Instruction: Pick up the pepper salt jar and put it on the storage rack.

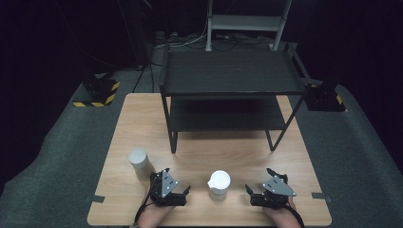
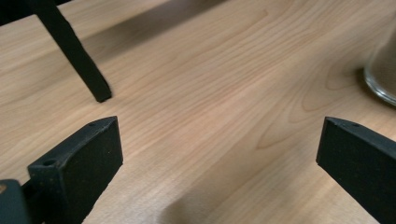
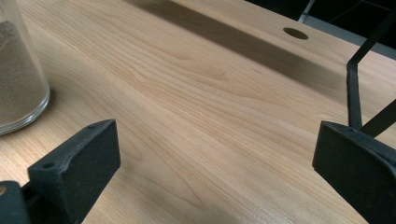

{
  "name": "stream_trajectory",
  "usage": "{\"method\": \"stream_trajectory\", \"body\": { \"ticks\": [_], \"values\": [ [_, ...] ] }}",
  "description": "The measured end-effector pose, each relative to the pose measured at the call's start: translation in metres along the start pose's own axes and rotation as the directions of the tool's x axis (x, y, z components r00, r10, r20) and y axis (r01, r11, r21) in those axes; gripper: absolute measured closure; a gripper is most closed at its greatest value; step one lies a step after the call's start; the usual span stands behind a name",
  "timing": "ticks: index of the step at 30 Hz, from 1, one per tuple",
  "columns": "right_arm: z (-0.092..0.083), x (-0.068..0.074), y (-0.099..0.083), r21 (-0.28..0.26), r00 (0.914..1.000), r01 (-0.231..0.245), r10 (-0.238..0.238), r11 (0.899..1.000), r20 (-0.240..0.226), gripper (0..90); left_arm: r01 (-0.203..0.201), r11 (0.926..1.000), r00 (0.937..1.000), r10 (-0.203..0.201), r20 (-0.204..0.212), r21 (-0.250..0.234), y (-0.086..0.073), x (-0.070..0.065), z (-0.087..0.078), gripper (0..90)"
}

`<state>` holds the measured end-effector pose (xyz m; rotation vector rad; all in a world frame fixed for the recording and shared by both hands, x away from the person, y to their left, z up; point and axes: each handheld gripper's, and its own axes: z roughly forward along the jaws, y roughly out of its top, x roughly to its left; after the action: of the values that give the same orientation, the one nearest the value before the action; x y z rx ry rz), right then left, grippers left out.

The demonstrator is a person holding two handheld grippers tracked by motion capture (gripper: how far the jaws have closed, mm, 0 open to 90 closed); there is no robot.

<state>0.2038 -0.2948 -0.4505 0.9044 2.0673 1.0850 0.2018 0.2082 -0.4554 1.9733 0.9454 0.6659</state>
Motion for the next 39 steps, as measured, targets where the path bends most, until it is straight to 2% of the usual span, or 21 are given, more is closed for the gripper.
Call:
{"method": "stream_trajectory", "body": {
  "ticks": [4,9,16,21,27,31,39],
  "values": [
    [0.000,0.000,0.000,-0.002,1.0000,0.005,-0.005,1.000,-0.006,0.0,-0.015,0.9999,0.9998,0.015,-0.010,-0.003,0.000,-0.003,0.000,0.6],
    [-0.001,0.002,-0.002,-0.010,0.9998,0.021,-0.021,1.000,0.001,0.0,-0.004,0.9999,1.0000,0.004,-0.004,-0.012,-0.002,-0.002,-0.001,0.6],
    [-0.002,0.002,-0.004,-0.020,0.9999,0.011,-0.011,1.000,0.002,0.0,0.004,1.0000,0.9999,-0.004,0.014,-0.002,0.000,0.002,0.000,0.6],
    [-0.002,0.000,-0.003,-0.017,0.9999,0.009,-0.010,1.000,-0.003,0.0,0.024,0.9997,0.9996,-0.024,0.013,0.009,0.001,0.003,0.000,0.5],
    [-0.002,-0.001,-0.003,-0.017,0.9999,0.004,-0.004,1.000,-0.011,0.0,0.020,0.9997,0.9998,-0.020,0.000,0.013,0.002,0.001,0.001,0.6],
    [-0.002,-0.002,-0.003,-0.017,0.9999,0.002,-0.002,1.000,-0.015,0.0,0.044,0.9989,0.9989,-0.044,-0.020,0.015,0.002,0.000,0.001,0.6],
    [-0.002,-0.002,-0.003,-0.018,0.9999,0.007,-0.007,1.000,-0.016,0.0,0.004,0.9987,0.9999,-0.004,-0.012,-0.051,-0.009,0.002,-0.003,1.1]
  ]
}}
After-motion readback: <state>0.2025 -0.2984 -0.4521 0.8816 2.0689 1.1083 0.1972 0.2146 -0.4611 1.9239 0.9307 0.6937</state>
